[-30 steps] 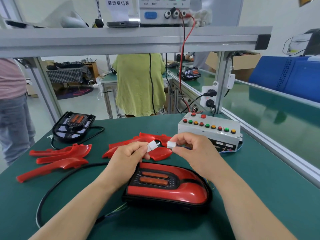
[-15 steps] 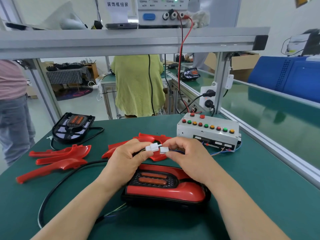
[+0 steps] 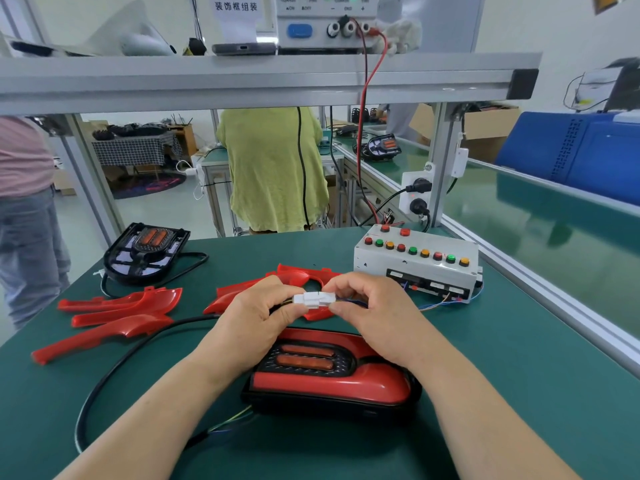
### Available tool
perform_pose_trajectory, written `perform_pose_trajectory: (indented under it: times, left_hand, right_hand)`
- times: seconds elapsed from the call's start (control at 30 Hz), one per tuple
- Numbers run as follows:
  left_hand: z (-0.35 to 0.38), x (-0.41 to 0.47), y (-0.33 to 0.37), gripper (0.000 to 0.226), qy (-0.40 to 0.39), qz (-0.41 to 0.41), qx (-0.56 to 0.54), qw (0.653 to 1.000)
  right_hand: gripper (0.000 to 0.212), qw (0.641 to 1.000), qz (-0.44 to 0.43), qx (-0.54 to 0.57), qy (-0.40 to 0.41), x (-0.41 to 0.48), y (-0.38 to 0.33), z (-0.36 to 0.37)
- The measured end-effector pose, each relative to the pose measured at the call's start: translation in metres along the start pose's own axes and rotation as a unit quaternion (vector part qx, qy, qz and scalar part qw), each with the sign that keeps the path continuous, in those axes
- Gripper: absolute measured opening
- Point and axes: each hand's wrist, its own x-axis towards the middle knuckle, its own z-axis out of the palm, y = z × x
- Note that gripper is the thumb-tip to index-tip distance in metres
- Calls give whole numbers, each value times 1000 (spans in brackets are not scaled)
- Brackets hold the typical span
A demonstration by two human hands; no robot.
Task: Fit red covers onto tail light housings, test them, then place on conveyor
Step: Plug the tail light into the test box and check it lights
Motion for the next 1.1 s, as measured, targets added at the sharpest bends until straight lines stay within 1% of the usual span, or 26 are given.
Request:
perform_pose_trajectory:
  times: [0.1,0.17,0.27,0.33,0.4,0.47,0.57,0.67,0.77,0.8,0.87,0.93,1.1]
  left_hand:
    - [0,-1,0,32,-18,5,-1,1000]
    - [0,-1,0,32,-24,7,-5,1000]
    - [0,-1,-2,25,-15,13,-9,1000]
    - [2,-1,-3,23,15,8,-31,999]
    - [4,-1,-4,30,59,-9,-57,997]
    - [6,-2,-6,37,97,-21,-67,993]
    - [6,-3,-7,26,124,-24,-84,988]
    - [5,-2,-6,18,123,-21,-92,988]
    - [5,-1,-6,28,116,-35,-116,986]
    - [6,0,-5,27,113,-44,-133,984]
    - [7,1,-5,17,105,-61,-169,978]
    - [8,1,-6,15,98,-70,-195,973]
    - [8,2,-6,16,89,-77,-194,974]
  right_hand:
    - [18,1000,2,-17,-17,-1,-1,1]
    - [18,1000,4,-15,-12,-1,-1,1]
    - [25,1000,21,16,4,-1,-3,3]
    - [28,999,31,19,33,1,-3,4]
    - [21,998,33,5,60,1,-2,5]
    - [13,997,32,3,65,1,-1,6]
    - [12,998,38,-5,50,0,-2,5]
    - [14,998,38,-12,45,0,-3,4]
    - [12,998,42,-3,43,-1,-5,4]
    - [11,998,45,3,42,-1,-6,3]
    - [11,998,54,20,38,-2,-7,2]
    - [14,997,57,31,36,-3,-9,2]
    - [10,997,63,32,26,-3,-9,3]
